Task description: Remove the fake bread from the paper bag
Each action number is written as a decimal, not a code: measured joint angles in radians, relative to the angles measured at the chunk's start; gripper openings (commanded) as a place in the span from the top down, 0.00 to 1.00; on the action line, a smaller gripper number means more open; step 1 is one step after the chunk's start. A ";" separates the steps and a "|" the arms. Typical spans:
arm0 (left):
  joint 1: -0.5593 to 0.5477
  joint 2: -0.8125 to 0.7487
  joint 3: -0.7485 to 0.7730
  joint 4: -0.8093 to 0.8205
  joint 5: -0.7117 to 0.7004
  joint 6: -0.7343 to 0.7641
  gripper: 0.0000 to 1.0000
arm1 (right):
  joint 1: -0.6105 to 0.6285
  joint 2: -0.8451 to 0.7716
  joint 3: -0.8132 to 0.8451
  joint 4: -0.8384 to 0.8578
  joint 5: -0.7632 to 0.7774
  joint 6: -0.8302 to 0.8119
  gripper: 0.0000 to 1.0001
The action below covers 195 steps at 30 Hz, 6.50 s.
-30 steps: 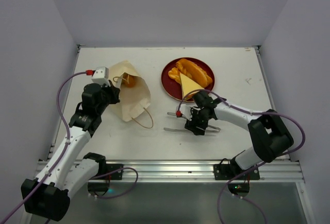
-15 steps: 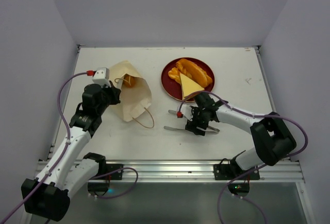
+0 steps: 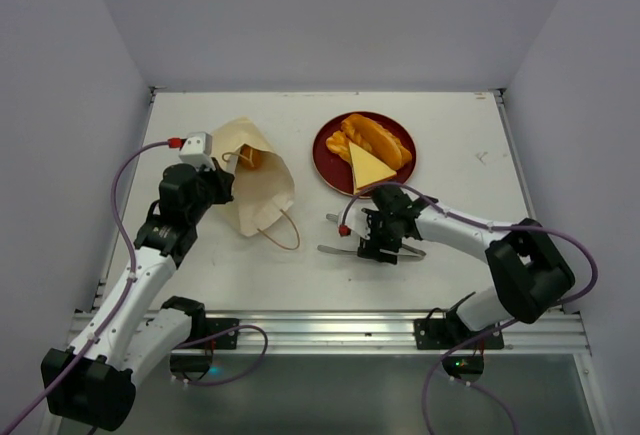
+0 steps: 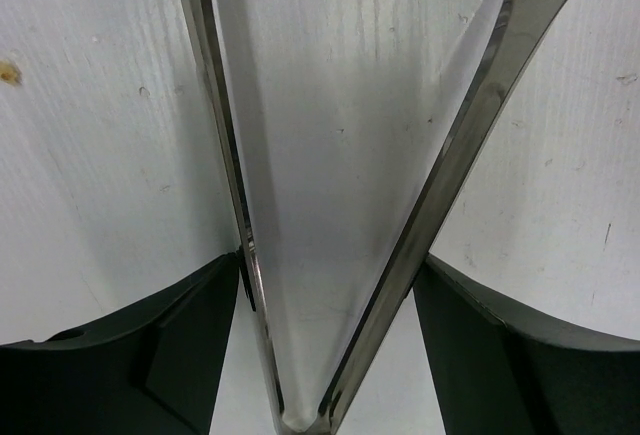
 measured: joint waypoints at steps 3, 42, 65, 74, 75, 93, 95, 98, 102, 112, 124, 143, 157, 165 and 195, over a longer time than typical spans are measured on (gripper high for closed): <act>0.000 -0.004 -0.002 0.000 0.000 0.000 1.00 | 0.002 0.024 0.025 -0.025 0.000 -0.011 0.27; 0.000 -0.064 -0.018 -0.022 0.004 0.000 1.00 | -0.159 -0.200 0.234 -0.315 -0.233 0.130 0.97; 0.000 -0.053 -0.017 -0.022 0.027 0.000 1.00 | -0.169 -0.249 0.350 -0.399 -0.559 0.308 0.61; 0.000 -0.037 -0.017 -0.010 0.044 -0.001 1.00 | -0.165 -0.249 0.384 -0.413 -0.585 0.313 0.58; 0.000 -0.035 -0.017 -0.008 0.047 -0.002 1.00 | -0.159 -0.249 0.387 -0.413 -0.581 0.314 0.58; 0.000 -0.006 0.008 -0.005 0.080 -0.037 1.00 | 0.154 -0.008 0.525 -0.141 -0.149 0.477 0.68; 0.000 0.001 0.008 0.002 0.085 -0.056 1.00 | 0.159 0.043 0.534 -0.101 -0.133 0.533 0.68; 0.000 0.013 0.008 0.018 0.087 -0.089 1.00 | 0.159 0.121 0.562 -0.050 -0.125 0.636 0.68; 0.000 0.021 0.008 0.051 0.086 -0.133 1.00 | 0.159 0.187 0.573 0.050 -0.103 0.802 0.72; 0.000 0.021 -0.009 0.106 0.074 -0.181 1.00 | 0.158 0.201 0.554 0.275 0.051 1.138 0.70; 0.000 0.022 -0.034 0.156 0.076 -0.195 1.00 | 0.158 0.304 0.547 0.365 0.074 1.365 0.63; 0.000 0.034 -0.068 0.201 0.108 -0.228 1.00 | 0.159 0.410 0.561 0.406 0.082 1.439 0.59; 0.000 0.035 -0.085 0.222 0.110 -0.248 1.00 | 0.158 0.422 0.591 0.425 0.074 1.472 0.57; 0.000 0.040 -0.085 0.233 0.113 -0.280 1.00 | 0.157 0.422 0.594 0.424 0.089 1.474 0.57; 0.000 0.044 -0.085 0.240 0.209 -0.314 1.00 | 0.144 0.533 0.675 0.434 0.060 1.514 0.81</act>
